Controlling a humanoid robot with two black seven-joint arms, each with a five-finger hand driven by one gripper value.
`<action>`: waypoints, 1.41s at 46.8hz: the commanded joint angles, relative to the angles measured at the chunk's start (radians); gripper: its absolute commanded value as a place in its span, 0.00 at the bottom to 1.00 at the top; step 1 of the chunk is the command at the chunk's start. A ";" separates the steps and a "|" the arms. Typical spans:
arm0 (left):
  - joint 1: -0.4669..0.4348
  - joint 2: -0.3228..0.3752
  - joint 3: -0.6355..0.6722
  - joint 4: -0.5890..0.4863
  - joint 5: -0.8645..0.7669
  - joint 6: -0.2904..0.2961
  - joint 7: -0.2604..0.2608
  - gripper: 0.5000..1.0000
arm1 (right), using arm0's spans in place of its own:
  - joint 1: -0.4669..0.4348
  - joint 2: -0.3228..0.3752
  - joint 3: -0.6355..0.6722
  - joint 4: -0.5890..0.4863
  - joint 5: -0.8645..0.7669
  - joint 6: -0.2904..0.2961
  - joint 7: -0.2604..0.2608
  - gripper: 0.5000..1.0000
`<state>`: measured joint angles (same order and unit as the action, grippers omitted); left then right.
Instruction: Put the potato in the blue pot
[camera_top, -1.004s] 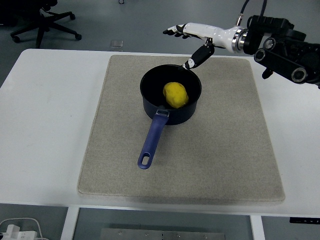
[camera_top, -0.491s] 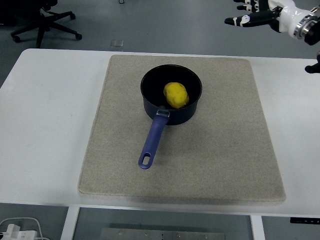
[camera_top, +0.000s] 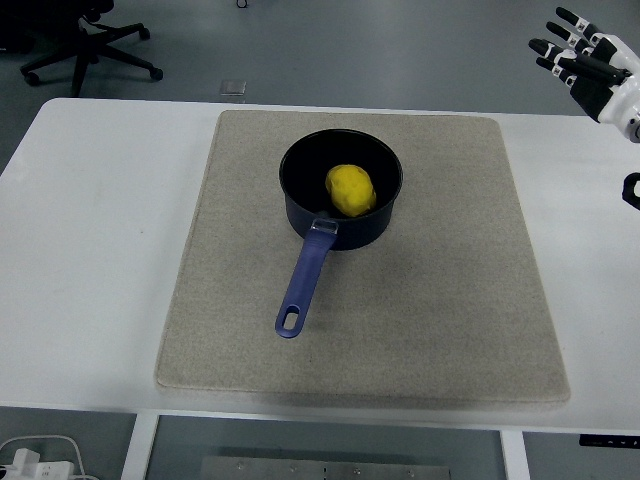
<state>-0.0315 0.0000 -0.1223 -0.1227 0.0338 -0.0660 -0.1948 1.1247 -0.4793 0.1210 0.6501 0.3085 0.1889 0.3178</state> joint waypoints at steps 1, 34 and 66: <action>-0.001 0.000 0.000 0.000 0.000 0.000 0.000 0.99 | -0.066 0.013 0.087 0.000 0.009 -0.002 0.000 0.89; -0.001 0.000 0.000 0.000 0.000 0.000 0.000 0.99 | -0.189 0.107 0.262 -0.006 0.011 -0.069 0.014 0.89; -0.001 0.000 0.000 0.000 0.000 0.000 0.000 0.99 | -0.189 0.111 0.295 0.008 0.011 -0.069 0.015 0.89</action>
<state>-0.0316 0.0000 -0.1223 -0.1227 0.0338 -0.0659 -0.1948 0.9378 -0.3717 0.4159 0.6567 0.3191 0.1198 0.3330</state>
